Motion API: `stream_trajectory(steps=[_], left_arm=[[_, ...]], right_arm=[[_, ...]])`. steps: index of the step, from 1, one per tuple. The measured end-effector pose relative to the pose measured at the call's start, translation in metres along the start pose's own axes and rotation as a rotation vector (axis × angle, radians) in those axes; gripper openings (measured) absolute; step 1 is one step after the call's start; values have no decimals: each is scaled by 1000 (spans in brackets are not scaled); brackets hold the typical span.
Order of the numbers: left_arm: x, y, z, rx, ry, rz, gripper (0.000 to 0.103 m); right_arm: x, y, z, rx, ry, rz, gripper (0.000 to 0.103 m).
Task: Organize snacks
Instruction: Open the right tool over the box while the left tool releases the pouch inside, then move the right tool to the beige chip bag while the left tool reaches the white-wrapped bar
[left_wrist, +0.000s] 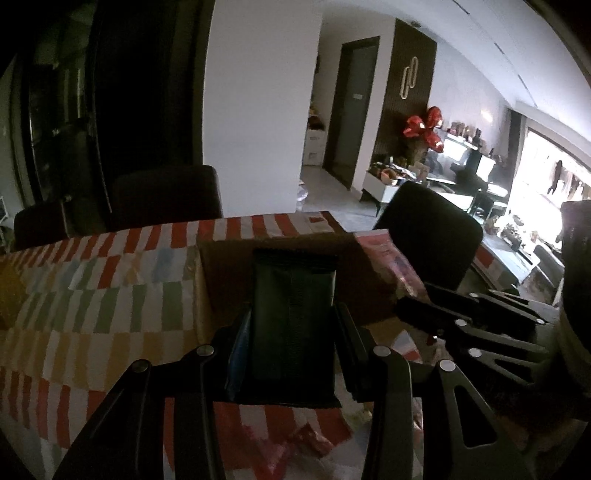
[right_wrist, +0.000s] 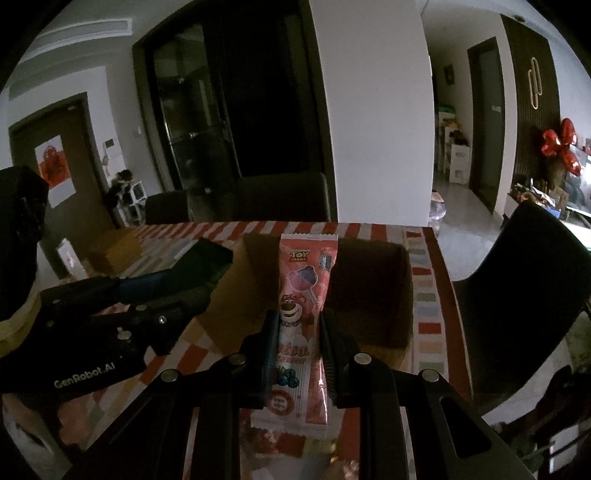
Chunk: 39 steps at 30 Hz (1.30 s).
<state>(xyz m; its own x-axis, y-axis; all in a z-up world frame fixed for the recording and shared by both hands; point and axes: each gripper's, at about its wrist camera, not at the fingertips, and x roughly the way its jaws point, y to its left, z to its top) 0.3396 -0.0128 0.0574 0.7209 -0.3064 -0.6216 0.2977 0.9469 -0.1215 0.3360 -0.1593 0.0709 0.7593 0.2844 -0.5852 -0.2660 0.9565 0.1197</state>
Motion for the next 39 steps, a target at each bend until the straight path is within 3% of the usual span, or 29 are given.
stream_trajectory(steps=[9,13,15,19,21,23,26,31,39], left_arm=[[45,19,24,-64,83,8,42],[63,23,30,-59,119,75,47],[65,26,30,-63,120,98,52],[49,25,22,-51,89,110,60],[37,20,16,-27,66,137,62],[24,13,8,-1,48,147,63],[4,2,-5,31,20,151,64],[-23,-15,-24,57,-8,124,65],[-50,-45,-68,83,-2,102,68]], right_arm=[[36,-13,28,-7,39,-47,24],[51,-20,35,3,53,-69,24],[55,-22,36,8,62,-93,40],[47,-24,27,13,56,-140,45],[39,-23,22,-6,39,-163,54],[28,-19,16,-22,12,-185,58],[8,-15,4,-33,-11,-184,68],[-21,-13,-15,-17,-37,-152,76],[-60,-11,-55,-22,-57,-153,84]])
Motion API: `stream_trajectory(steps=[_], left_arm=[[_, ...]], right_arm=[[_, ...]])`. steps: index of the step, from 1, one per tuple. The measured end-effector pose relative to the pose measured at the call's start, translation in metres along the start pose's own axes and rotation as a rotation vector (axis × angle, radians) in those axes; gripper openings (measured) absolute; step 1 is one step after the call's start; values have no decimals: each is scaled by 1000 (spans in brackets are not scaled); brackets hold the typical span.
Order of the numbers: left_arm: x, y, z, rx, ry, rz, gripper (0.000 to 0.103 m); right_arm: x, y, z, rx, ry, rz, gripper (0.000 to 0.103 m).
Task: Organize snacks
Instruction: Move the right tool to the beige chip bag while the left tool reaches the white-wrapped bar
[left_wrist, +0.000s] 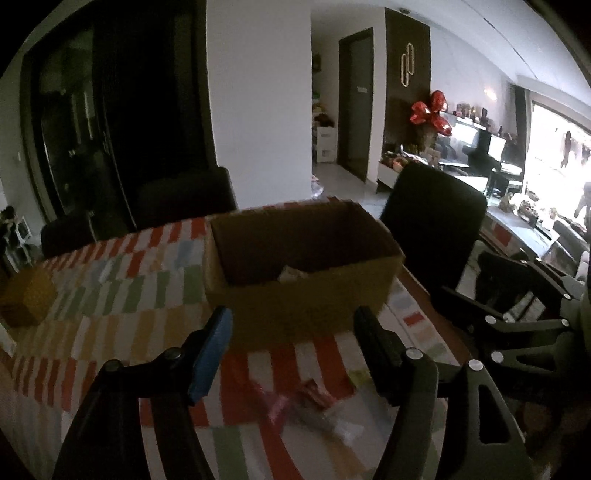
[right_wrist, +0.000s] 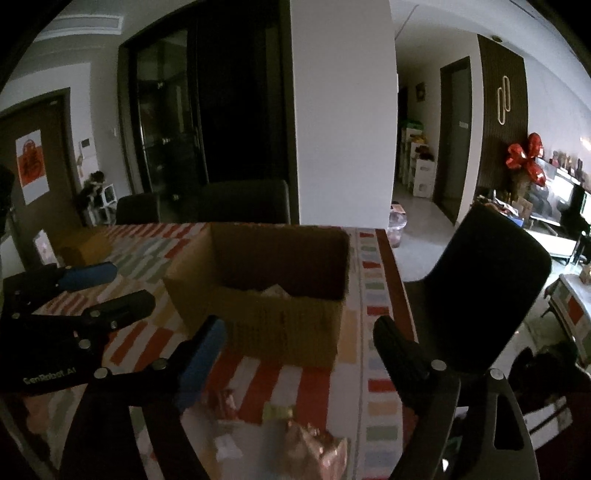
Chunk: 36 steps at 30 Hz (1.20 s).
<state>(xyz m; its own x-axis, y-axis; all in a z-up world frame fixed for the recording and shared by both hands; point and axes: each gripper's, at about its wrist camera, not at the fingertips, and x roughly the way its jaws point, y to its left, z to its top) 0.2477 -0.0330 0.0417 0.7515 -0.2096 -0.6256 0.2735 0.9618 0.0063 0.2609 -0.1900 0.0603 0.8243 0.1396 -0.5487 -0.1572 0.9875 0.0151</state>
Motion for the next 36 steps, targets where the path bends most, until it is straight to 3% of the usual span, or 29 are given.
stream_trajectory(steps=[11,16,26,36], left_arm=[[11,-13,-61,-120,153,-75,68],[21,-17,-82,-138,209,-61,68],[55,-21,-108,-153,297,-67,68],[100,-22,-112,-154,340,-31,67]], right_arm=[[-11,-6,-47,18,51,-30,84],[-3,-9,-72,42,109,-27,84],[18,-22,-106,98,202,-29,84],[46,-31,-125,134,272,-42,84]])
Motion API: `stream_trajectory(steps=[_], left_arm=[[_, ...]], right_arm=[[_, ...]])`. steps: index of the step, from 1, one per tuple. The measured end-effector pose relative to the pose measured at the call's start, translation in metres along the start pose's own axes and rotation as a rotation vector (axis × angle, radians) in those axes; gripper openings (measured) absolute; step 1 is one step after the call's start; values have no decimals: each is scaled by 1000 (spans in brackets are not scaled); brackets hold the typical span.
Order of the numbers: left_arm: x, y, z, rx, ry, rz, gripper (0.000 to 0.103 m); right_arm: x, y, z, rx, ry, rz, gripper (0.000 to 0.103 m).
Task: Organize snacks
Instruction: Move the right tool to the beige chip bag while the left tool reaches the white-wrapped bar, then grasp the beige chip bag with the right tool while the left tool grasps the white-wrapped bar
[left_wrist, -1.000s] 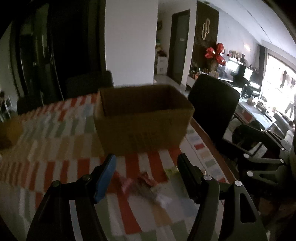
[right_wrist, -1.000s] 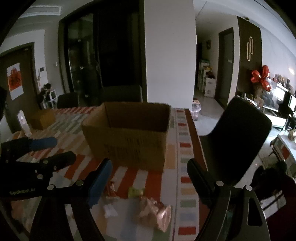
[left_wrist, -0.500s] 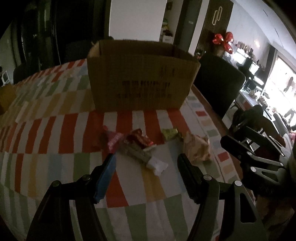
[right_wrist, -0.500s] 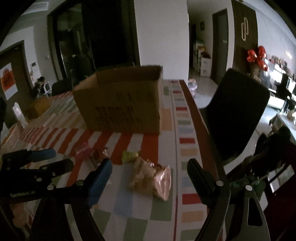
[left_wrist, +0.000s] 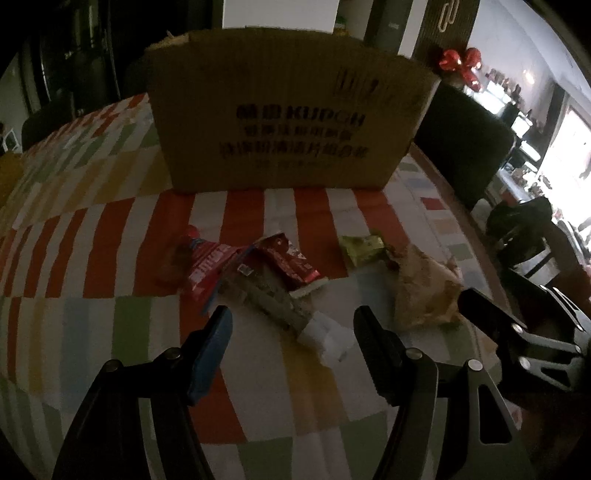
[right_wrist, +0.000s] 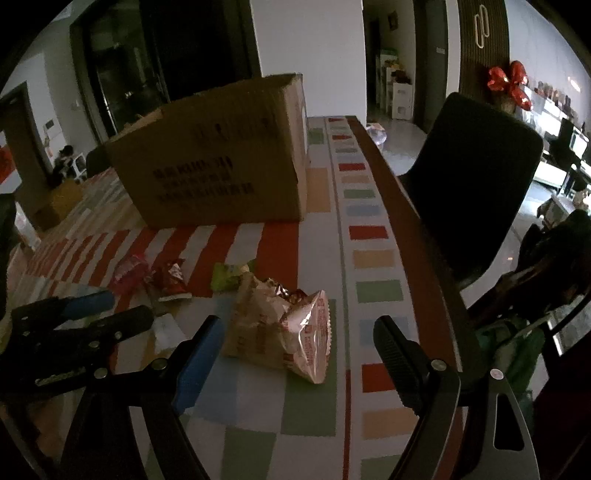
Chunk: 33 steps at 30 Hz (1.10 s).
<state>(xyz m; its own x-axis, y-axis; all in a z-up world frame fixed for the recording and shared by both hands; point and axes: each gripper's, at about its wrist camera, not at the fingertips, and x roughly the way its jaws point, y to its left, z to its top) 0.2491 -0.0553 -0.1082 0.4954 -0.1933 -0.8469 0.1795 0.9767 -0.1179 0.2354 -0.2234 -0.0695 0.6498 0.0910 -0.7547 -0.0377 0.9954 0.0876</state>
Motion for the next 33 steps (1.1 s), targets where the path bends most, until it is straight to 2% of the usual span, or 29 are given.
stream_trajectory(steps=[13,21,23,26,28,30,31,33], left_arm=[[29,13,-4,-34,78,60,67],[21,27,-17,-40,59,75,67],[22,28,-15,-41,55,77,62],[24,27,-11,-39,49,73,57],[25,25,-7,-27,46,66,53],[26,25,-3,-29,41,52,50],[27,25,-2,-32,40,46,46],[26,23,-1,-30,42,41,36]], right_arm=[[32,0,-4,34,70,33,84],[37,13,-5,-5,76,29,83],[39,14,-6,-5,79,37,83],[40,13,-6,4,80,41,74],[41,11,-6,18,87,48,74],[43,10,-5,32,92,59,67],[44,9,-5,33,94,62,65],[44,10,-5,38,102,76,56]])
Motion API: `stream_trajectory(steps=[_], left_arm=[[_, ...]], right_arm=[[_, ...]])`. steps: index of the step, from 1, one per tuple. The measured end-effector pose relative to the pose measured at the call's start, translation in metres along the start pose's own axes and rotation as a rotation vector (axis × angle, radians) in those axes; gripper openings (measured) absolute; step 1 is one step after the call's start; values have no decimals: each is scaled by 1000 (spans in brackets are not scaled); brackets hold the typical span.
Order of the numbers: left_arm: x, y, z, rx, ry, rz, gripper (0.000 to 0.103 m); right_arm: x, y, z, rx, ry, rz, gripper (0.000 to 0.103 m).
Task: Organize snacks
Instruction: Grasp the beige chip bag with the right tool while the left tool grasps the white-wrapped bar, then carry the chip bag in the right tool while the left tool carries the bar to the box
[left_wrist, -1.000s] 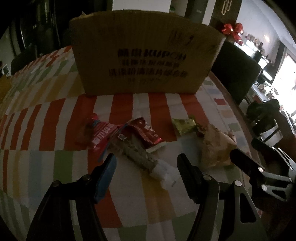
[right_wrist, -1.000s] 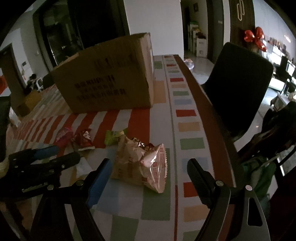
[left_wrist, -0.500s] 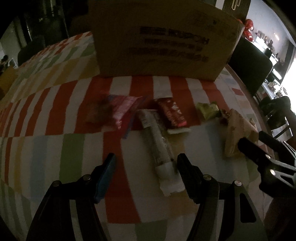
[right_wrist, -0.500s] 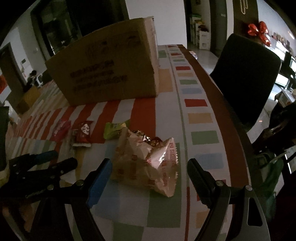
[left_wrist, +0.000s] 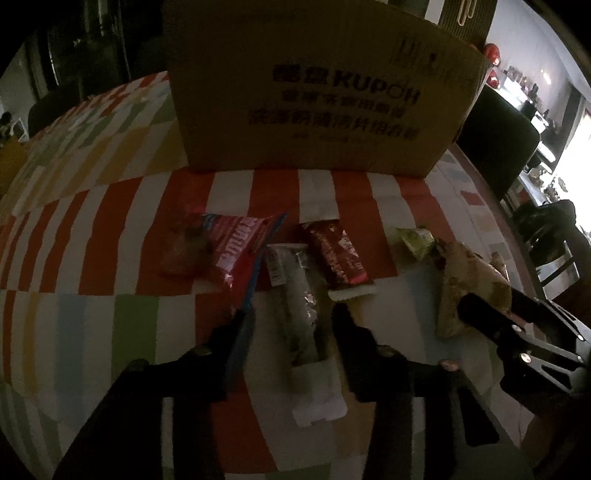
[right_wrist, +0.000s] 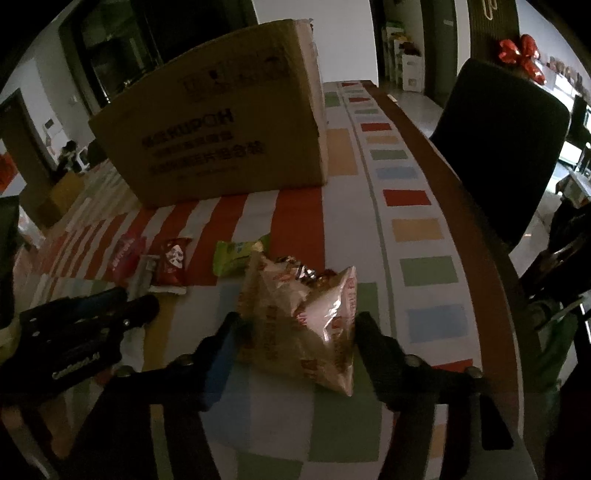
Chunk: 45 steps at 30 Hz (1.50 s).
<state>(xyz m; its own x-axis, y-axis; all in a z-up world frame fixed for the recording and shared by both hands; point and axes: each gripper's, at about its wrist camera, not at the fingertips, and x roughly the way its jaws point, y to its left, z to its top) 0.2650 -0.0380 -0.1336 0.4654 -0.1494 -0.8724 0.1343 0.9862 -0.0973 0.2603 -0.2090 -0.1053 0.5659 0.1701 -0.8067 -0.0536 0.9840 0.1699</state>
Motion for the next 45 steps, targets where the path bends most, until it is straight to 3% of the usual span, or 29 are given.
stream_trajectory(steps=[1,5,13,25,45], left_arm=[[0,0,0,2,1,-12,28],[-3,1,-3,-10,7,-55,20],[-19,0,-17,-21,-6,-97,19],[-71,5,-20,-19,-112,-132,19],[-138,8,42,32,-316,-137,19]], right_arm=[[0,0,0,1,1,4,55],[-5,2,-2,7,-11,7,46],[-21,15,-8,-21,-24,41,41],[-52,29,-4,-49,-84,71,41],[-105,52,59,-96,-278,98,41]])
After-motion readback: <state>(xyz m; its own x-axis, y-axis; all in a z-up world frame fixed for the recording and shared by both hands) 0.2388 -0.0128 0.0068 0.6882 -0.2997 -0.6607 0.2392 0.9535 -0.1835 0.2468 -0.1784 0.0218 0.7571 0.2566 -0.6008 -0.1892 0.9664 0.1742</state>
